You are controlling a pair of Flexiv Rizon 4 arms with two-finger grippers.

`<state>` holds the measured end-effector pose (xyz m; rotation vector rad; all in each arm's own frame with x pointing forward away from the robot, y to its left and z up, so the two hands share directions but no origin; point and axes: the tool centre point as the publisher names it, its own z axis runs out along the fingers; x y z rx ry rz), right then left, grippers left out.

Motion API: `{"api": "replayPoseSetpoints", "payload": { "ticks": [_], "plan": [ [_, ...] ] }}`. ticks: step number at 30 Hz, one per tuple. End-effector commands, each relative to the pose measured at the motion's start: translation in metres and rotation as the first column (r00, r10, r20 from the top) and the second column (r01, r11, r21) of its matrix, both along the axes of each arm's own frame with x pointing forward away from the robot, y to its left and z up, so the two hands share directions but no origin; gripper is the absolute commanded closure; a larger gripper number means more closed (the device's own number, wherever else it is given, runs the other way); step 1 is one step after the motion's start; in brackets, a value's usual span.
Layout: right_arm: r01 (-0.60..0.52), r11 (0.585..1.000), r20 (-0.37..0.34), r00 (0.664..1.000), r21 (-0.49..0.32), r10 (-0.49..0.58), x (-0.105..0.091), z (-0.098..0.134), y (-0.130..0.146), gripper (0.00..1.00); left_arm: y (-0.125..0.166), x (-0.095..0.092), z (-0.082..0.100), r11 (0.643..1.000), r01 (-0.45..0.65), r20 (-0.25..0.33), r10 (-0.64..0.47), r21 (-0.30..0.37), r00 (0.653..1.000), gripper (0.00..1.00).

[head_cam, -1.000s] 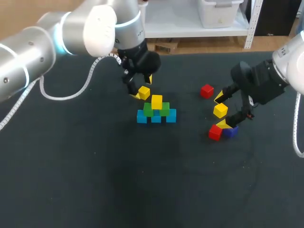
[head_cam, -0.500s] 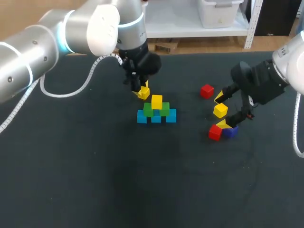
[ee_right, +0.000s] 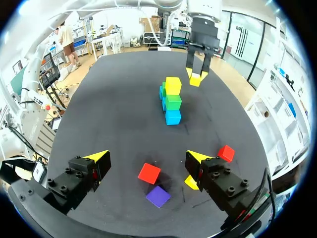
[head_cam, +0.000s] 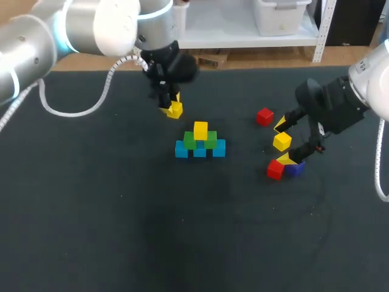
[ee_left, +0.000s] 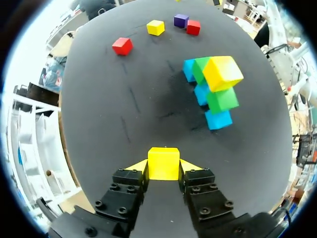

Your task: Place the blue cubes, place green cubes on the blue cubes, place the yellow cubes on the green cubes, then place the red cubes on the yellow cubes, and place purple cube on the red cubes.

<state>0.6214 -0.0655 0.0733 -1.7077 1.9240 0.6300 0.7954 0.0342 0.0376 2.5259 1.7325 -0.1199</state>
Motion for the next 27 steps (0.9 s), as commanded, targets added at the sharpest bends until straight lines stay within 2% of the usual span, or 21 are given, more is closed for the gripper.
{"api": "replayPoseSetpoints", "payload": {
  "ticks": [1,7,11,16,27],
  "plan": [
    [-0.002,1.000,0.000,1.000,0.003,0.002,0.001,-0.001,0.000,0.00,0.016,-0.030,0.015,0.999,-0.028,0.059,0.029,-0.016,0.998,1.00],
    [-0.002,1.000,0.000,1.000,0.003,0.002,0.001,-0.001,0.000,0.00,0.017,-0.056,0.038,0.996,-0.086,0.088,0.088,-0.029,0.992,1.00],
    [-0.002,1.000,0.000,1.000,0.003,0.002,0.001,-0.001,0.000,0.00,0.015,-0.070,0.045,0.991,-0.126,0.095,0.131,-0.054,0.987,1.00],
    [-0.002,1.000,0.000,1.000,0.003,0.002,0.001,-0.001,0.000,0.00,0.015,-0.081,0.044,0.980,-0.175,0.078,0.182,-0.097,0.980,1.00],
    [-0.002,1.000,0.000,1.000,0.003,0.002,0.001,-0.001,0.000,0.00,0.014,-0.097,0.040,0.975,-0.200,0.065,0.207,-0.095,0.976,1.00]
  ]
}}
